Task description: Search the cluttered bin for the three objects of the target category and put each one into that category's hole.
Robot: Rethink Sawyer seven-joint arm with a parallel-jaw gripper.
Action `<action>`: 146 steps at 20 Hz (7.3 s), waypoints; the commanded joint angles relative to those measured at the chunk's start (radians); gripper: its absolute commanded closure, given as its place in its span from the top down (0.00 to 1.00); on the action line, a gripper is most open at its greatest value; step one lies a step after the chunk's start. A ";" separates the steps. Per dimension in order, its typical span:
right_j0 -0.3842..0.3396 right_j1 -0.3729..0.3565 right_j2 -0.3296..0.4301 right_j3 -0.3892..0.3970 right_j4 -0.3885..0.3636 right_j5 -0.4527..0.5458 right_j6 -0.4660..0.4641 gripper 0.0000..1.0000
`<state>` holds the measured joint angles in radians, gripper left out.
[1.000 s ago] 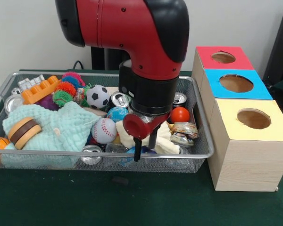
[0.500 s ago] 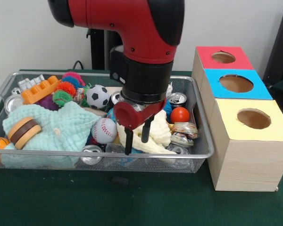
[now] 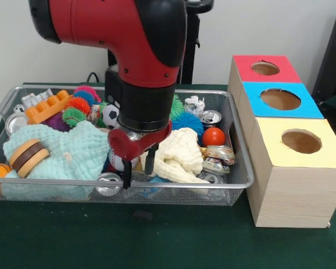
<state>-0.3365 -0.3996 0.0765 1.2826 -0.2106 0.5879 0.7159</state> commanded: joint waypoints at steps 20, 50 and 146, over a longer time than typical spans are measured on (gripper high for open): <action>-0.013 -0.070 -0.025 0.317 -0.035 -0.045 0.178 1.00; -0.018 0.065 0.026 0.302 0.005 -0.177 0.221 1.00; 0.081 0.052 0.087 0.501 0.246 -0.335 0.376 1.00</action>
<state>-0.3134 -0.3860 0.0536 1.6762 -0.0189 0.1764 0.8035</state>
